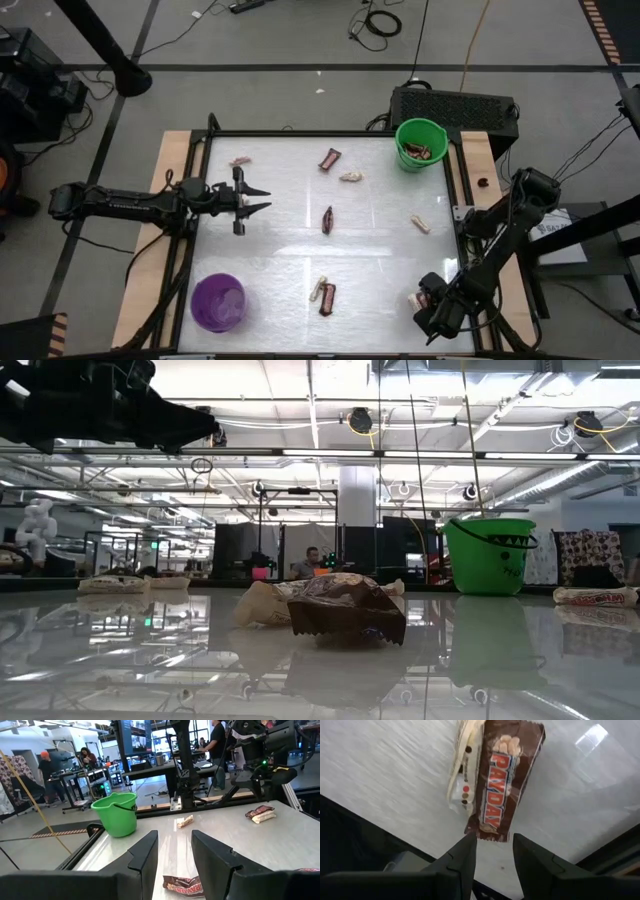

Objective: Sort candy by brand, put in halloween buckets
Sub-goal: Put the brown candy bar into the green bucket

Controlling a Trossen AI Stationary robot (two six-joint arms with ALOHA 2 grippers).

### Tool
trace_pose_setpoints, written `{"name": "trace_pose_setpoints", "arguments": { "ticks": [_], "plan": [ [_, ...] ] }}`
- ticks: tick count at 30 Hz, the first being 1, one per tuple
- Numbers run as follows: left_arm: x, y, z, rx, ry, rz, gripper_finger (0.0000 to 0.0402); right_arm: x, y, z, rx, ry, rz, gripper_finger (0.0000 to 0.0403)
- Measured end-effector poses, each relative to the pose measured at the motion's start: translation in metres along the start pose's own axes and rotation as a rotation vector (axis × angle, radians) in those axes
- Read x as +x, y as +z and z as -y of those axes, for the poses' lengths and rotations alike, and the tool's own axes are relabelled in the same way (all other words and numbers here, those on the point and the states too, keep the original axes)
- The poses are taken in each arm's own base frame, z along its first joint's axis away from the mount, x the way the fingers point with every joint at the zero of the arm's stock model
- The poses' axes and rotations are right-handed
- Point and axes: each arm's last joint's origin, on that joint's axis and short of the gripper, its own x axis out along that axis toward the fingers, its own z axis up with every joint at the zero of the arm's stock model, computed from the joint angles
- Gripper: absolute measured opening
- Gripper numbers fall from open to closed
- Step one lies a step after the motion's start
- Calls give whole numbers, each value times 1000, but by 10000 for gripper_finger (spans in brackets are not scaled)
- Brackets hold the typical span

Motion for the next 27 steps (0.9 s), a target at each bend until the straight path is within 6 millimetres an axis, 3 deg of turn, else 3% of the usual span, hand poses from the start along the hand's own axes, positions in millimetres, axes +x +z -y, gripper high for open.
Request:
{"name": "trace_pose_setpoints", "arguments": {
  "ticks": [21,27],
  "plan": [
    [0,0,0,0,0,0,128,26,-2,-4,-36,-65,21,119],
    [0,0,0,0,0,0,128,26,-2,-5,-105,-60,14,82]
  ]
}}
